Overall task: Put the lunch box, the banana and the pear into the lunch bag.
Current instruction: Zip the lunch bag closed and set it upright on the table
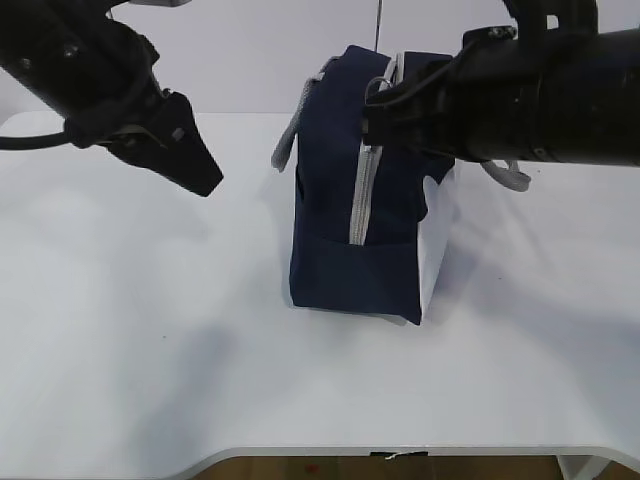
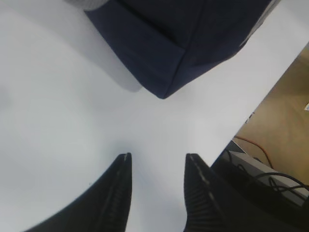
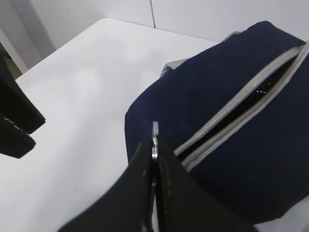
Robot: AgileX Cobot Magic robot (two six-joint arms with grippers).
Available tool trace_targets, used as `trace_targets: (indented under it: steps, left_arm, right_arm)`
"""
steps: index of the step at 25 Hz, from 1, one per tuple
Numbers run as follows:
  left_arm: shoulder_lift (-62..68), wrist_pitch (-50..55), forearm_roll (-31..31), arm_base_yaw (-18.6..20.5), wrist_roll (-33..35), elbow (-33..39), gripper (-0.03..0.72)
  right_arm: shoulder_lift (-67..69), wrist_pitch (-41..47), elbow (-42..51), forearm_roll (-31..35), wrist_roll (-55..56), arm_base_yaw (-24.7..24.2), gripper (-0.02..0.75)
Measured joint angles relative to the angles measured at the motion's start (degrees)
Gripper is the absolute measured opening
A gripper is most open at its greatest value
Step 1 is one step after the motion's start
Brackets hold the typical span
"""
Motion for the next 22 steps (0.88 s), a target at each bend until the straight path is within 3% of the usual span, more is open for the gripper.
trace_targets:
  steps: [11,22]
  left_arm:
    - [0.0,-7.9,-1.3,-1.7,7.5,1.2,0.32]
    - [0.7,-18.7,-17.0,-2.4,26.8,7.8,0.321]
  right_arm:
    - [0.0,-0.2,0.0,7.9,0.0,0.0,0.006]
    - [0.0,-2.0,0.0,13.5,0.0,0.0,0.006]
